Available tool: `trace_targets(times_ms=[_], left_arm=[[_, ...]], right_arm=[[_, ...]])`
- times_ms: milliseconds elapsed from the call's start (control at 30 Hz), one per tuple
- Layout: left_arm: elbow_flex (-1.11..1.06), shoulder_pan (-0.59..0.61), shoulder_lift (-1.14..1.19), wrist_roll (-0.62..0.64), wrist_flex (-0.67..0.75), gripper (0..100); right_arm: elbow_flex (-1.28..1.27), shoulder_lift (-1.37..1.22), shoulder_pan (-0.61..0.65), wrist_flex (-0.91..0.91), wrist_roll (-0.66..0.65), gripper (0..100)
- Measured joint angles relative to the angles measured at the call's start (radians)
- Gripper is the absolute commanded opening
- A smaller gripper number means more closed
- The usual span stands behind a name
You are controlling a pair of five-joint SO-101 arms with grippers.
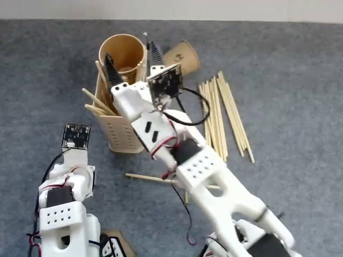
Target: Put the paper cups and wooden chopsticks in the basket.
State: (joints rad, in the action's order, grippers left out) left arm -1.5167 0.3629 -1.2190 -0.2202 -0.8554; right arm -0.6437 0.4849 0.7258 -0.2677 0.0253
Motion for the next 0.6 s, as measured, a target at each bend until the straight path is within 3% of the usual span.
trace_targets(times_ms=[133,233,333,433,500,600], left_arm=[[0.000,0.000,0.000,0.000,0.000,13],[-0.011,0.000,0.000,0.000,0.000,13],[-0.012,0.000,0.000,0.000,0.000,13],[-0.012,0.000,0.000,0.000,0.000,13],[-0.012,0.000,0.000,0.000,0.000,13],[-0.012,0.000,0.000,0.000,0.000,13]], right_arm=[[0.000,0.189,-0.143,0.256,0.000,9.4],[0.000,0.339,-0.338,0.511,0.000,0.7],[-0.021,0.428,-0.601,0.730,0.000,0.8],[-0.101,0.433,-0.861,0.787,-0.008,1.1],[-0.150,0.388,-0.919,0.802,-0.063,1.1],[-0.157,0.245,-0.895,0.812,-0.193,1.1]])
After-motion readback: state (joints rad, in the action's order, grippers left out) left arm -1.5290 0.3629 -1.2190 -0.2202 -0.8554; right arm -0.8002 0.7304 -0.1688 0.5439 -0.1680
